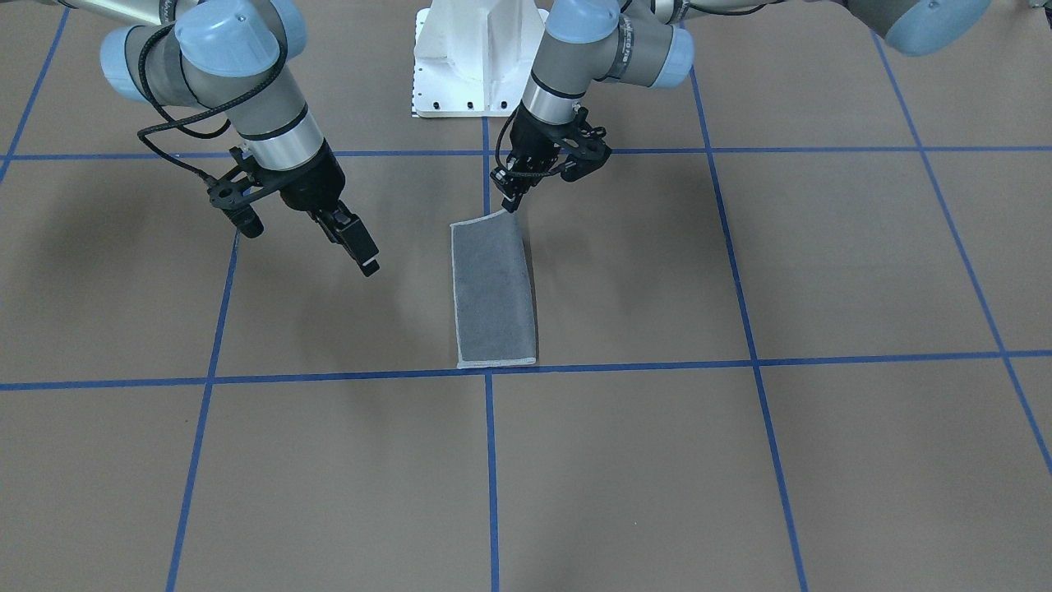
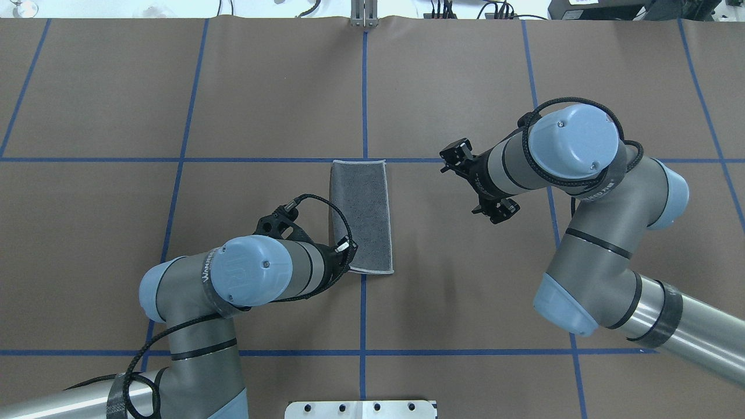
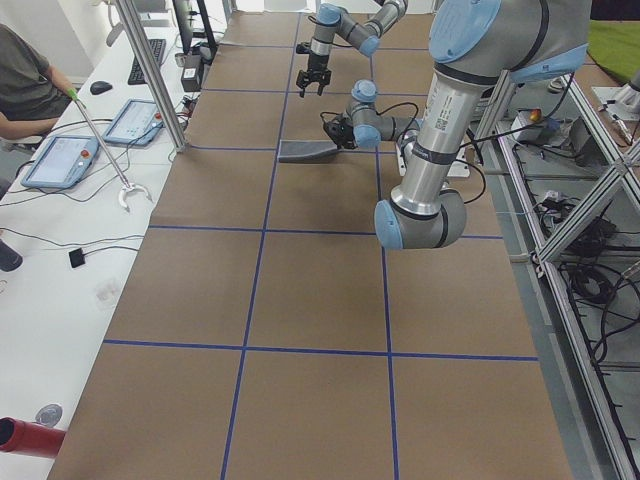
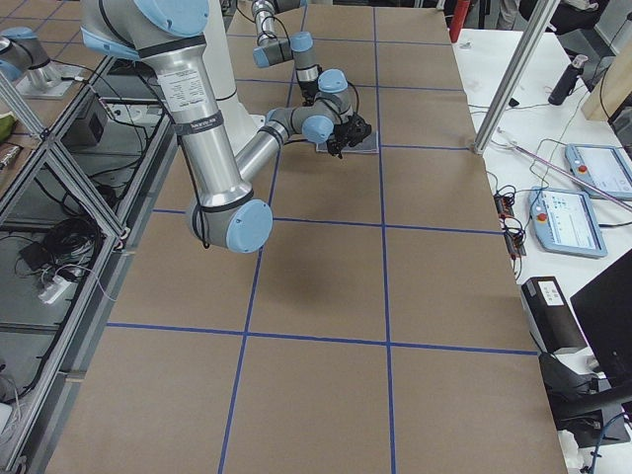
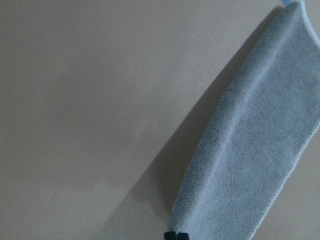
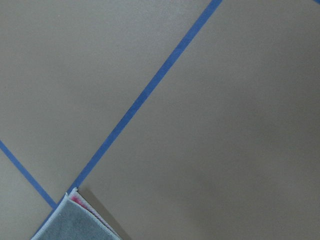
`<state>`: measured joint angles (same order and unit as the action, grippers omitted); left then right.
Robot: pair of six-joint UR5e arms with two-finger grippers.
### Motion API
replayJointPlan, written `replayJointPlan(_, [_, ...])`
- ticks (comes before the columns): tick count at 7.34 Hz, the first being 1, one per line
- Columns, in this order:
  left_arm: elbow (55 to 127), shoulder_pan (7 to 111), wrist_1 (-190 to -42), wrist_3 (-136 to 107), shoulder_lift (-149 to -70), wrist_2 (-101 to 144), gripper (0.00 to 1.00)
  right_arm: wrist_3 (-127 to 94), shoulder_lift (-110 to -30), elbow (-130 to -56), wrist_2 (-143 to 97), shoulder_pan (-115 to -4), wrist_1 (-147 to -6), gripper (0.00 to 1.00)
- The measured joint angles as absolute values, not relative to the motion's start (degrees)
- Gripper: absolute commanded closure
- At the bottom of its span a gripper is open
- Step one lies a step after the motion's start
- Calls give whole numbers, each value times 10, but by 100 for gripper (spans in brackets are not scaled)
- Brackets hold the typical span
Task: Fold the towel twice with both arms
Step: 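Grasp the strip's near end with the left gripper, then lift the near end and fold it over onto the far half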
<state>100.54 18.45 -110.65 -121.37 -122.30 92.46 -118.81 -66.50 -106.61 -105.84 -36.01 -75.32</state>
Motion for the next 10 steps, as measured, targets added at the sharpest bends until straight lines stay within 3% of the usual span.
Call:
replayJointPlan(3, [968, 234, -1102, -1195, -1264, 928, 100, -1167, -676, -1063, -1064, -381, -754, 0])
replayJointPlan(10, [699, 347, -1163, -1173, -1440, 959, 100, -1145, -681, -1049, -1067, -404, -755, 0])
